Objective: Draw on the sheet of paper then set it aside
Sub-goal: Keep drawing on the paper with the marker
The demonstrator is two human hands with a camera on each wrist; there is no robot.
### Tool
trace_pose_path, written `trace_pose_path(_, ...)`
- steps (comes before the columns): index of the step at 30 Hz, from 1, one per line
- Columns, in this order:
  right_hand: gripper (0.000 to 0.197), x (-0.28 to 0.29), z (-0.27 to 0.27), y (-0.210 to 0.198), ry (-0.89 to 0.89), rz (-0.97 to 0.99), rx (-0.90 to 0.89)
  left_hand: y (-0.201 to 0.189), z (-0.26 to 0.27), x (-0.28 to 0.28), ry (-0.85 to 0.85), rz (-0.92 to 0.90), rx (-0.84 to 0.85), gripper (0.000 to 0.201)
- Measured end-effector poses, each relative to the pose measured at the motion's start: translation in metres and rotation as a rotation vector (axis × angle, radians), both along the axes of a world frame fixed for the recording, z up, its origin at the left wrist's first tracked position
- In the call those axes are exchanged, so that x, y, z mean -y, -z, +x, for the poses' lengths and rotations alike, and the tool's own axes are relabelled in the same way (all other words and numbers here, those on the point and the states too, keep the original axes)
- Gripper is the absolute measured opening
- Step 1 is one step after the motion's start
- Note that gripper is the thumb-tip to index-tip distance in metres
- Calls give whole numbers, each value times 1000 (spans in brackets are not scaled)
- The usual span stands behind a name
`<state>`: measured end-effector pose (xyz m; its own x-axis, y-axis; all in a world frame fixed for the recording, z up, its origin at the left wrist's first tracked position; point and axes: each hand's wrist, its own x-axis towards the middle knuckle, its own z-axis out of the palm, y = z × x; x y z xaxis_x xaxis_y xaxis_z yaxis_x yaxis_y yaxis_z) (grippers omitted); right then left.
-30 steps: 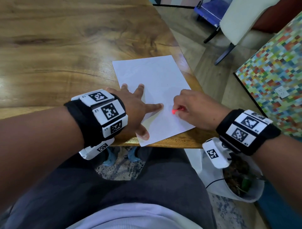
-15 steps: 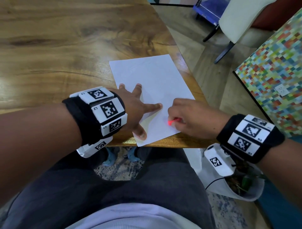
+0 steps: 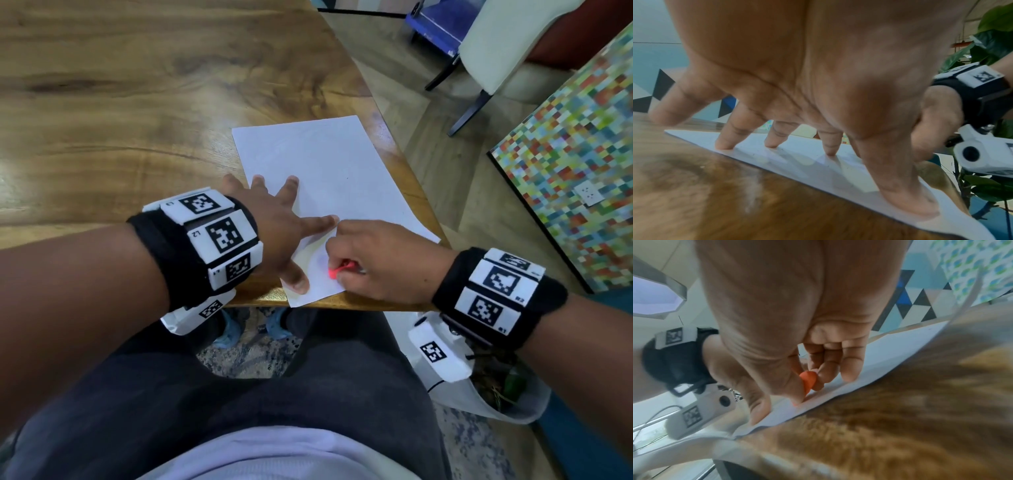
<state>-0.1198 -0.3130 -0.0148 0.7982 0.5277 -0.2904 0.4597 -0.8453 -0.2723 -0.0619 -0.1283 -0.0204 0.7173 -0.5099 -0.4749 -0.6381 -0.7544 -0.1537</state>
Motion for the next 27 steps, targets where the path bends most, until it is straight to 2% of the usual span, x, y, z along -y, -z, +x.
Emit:
trace_pose_path(5, 8, 5, 31, -1, 207, -50, 124, 2, -3, -6, -22, -34, -6, 111)
trace_pose_path(7, 8, -2, 29, 0, 168, -43, 106, 4, -3, -8, -26, -46, -9, 110)
trace_pose_path(10, 8, -19, 15, 0, 18, 0, 42, 5, -2, -9, -38, -47, -28, 111)
trace_pose_path(12, 8, -21, 17, 1, -2, 3, 46, 5, -1, -10, -38, -54, -41, 112)
trace_pose_path(18, 8, 6, 68, 2, 298, -9, 173, 7, -4, -15, -17, -109, -43, 119)
trace_pose_path(20, 8, 11, 77, 2, 276, -4, 198, 6, -6, -17, -9, -140, -52, 119)
trace_pose_path(23, 5, 10, 72, 5, 189, -24, 127, 5, -11, -23, 7, -178, -67, 117)
trace_pose_path(27, 4, 17, 54, 9, 182, 31, 112, -2, 5, -44, -173, -277, -38, 105)
